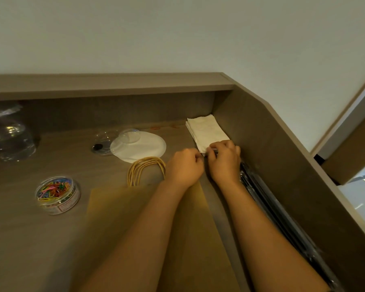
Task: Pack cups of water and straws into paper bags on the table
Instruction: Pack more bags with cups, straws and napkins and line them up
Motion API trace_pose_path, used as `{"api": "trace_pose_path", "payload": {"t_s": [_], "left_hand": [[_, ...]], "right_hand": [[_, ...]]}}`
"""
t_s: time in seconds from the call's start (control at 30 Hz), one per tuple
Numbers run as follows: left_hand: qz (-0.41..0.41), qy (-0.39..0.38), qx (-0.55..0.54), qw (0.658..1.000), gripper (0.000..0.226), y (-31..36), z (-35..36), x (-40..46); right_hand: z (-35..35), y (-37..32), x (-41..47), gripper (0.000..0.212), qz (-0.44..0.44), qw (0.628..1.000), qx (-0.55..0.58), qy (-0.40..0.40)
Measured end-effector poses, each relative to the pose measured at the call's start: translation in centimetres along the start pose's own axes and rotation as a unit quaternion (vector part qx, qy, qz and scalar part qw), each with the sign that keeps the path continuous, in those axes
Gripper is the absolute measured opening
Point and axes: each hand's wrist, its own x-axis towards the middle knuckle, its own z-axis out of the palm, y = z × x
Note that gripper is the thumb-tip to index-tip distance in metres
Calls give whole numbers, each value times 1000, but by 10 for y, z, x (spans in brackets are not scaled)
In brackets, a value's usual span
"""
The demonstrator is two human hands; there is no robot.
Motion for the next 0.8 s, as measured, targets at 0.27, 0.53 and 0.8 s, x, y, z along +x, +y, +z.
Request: {"api": "trace_pose_path", "payload": {"t_s": [0.27,0.53,0.8], "left_hand": [[4,-9,-11,1000,24,-1,2,1],[-39,-2,-148,988,23,-3,0,6],[-285,-123,-722,619,50,-1,-22,14]], "right_hand": [[3,2,3,26,-15,1000,-10,-21],[-11,-15,-8,21,-42,984,171,38],[-38,-42,-30,32,10,904,427,-24]]}}
